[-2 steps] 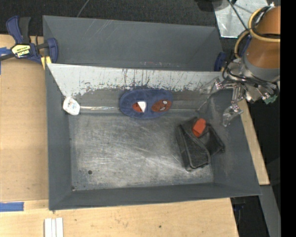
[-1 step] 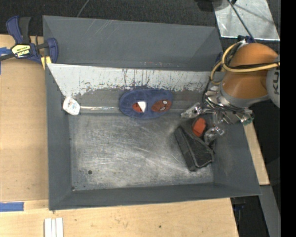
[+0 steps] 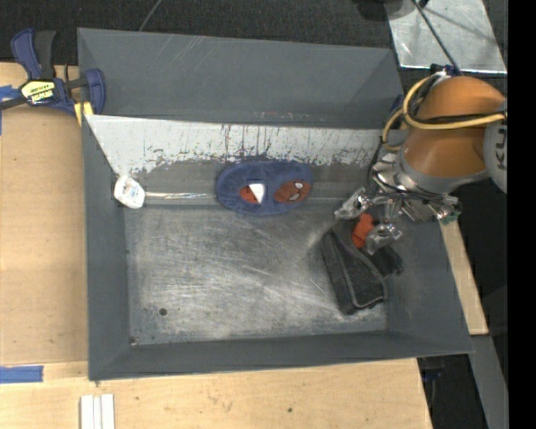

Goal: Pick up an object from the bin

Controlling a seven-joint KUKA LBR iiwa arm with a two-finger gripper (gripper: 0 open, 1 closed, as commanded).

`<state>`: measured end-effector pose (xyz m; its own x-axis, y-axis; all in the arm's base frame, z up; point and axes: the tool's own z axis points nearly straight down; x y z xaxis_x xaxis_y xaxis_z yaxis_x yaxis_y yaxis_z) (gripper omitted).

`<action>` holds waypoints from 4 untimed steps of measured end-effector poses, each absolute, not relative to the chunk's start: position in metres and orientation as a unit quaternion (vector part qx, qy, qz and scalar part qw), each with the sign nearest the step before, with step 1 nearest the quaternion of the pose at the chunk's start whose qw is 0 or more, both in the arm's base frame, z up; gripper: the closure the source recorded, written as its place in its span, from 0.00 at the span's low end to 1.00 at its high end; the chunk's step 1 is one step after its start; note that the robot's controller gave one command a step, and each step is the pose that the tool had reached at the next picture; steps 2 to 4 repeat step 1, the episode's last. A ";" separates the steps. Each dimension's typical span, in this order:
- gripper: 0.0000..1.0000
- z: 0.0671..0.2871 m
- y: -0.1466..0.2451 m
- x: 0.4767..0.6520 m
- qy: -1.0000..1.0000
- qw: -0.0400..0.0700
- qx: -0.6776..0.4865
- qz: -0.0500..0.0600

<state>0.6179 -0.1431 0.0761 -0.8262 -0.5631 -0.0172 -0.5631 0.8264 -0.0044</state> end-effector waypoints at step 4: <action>1.00 0.242 -0.132 0.604 0.952 0.005 -0.305 -0.002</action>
Offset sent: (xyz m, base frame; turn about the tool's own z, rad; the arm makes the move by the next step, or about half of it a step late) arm -0.0158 0.0105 0.1604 -0.0246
